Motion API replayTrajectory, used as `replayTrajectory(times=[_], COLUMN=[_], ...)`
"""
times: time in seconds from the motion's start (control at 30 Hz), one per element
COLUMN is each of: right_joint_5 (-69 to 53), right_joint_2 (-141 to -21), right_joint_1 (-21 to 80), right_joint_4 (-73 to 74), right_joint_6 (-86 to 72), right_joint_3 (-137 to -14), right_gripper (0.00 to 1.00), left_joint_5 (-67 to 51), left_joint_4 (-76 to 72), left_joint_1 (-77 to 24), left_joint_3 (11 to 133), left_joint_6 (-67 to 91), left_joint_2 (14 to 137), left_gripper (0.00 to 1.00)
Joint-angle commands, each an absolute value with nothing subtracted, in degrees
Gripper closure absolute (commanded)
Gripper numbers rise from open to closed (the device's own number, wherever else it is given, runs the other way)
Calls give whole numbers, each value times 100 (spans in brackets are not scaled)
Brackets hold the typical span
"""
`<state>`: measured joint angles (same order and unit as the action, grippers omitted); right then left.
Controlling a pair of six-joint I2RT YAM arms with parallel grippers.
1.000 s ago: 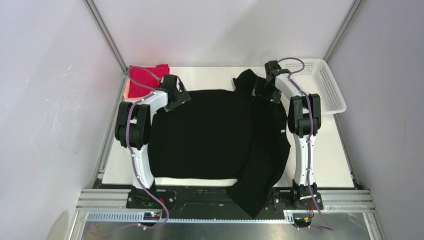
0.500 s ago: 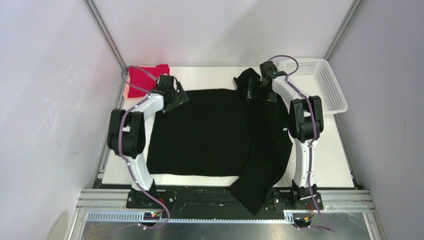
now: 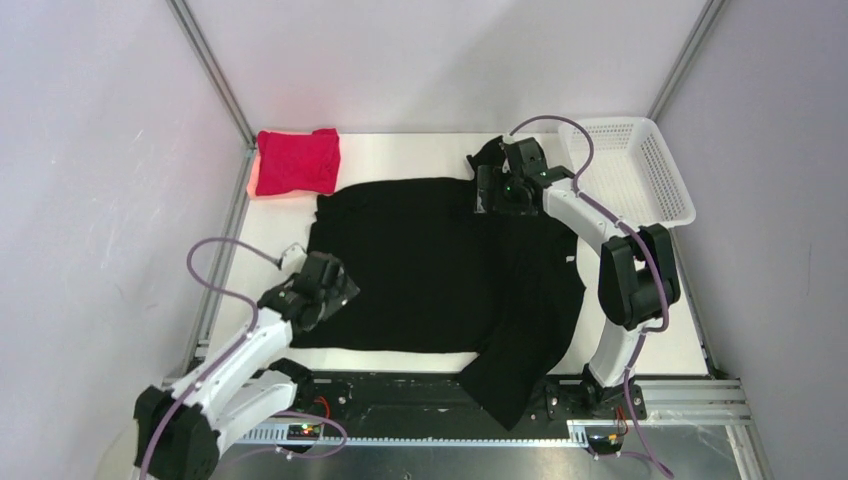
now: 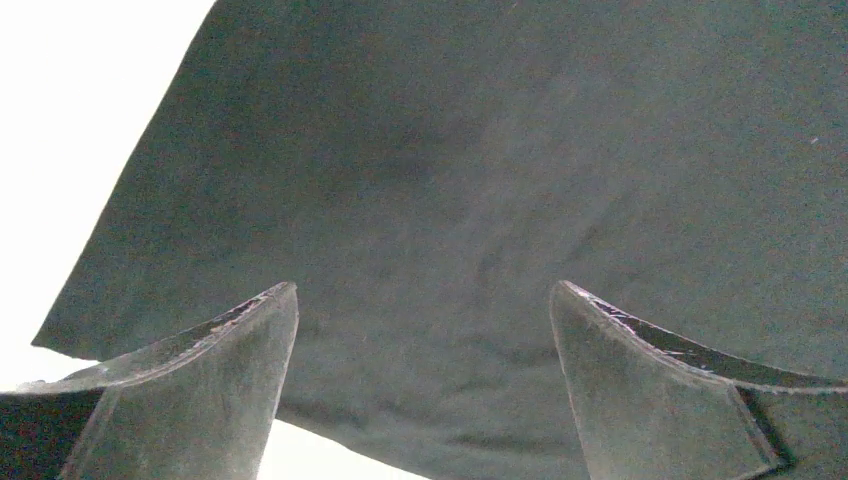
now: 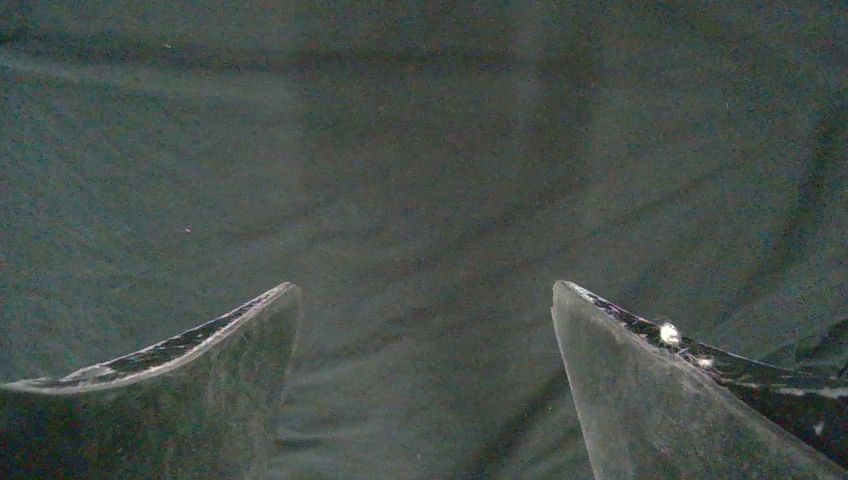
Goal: Fold and stack the t-shirts
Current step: Grab the side of the flattened tshirt closest away from the robot with both arms
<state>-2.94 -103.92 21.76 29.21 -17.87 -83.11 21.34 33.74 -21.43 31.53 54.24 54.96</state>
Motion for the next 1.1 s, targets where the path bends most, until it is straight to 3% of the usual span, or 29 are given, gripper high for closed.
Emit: replayTrajectory(times=[0.0,0.13,0.63,1.07], right_joint_5=[-348,-374,-540,-706], right_joint_2=[-10255,-10268,-10344,-10581], right_joint_1=[2153,2117,1896,1739], right_joint_4=[2673,2628,2621,2595], right_joint_6=[-1844,-1819,-1871,-1867], right_joint_3=[-8187,-8107,-8104,-8097], right_gripper=[0,1,1,1], left_joint_5=[2562,2543,3306,2041], left_joint_4=[4500,4534,4488,5230], left_joint_1=[-2583,-2601,-2581,-2627], left_joint_3=[2500,2007,2323,2958], left_joint_6=[7206,7931,8542,7989], left_joint_2=[4492,4253,5374,4779], left_gripper=[0,0,2,1])
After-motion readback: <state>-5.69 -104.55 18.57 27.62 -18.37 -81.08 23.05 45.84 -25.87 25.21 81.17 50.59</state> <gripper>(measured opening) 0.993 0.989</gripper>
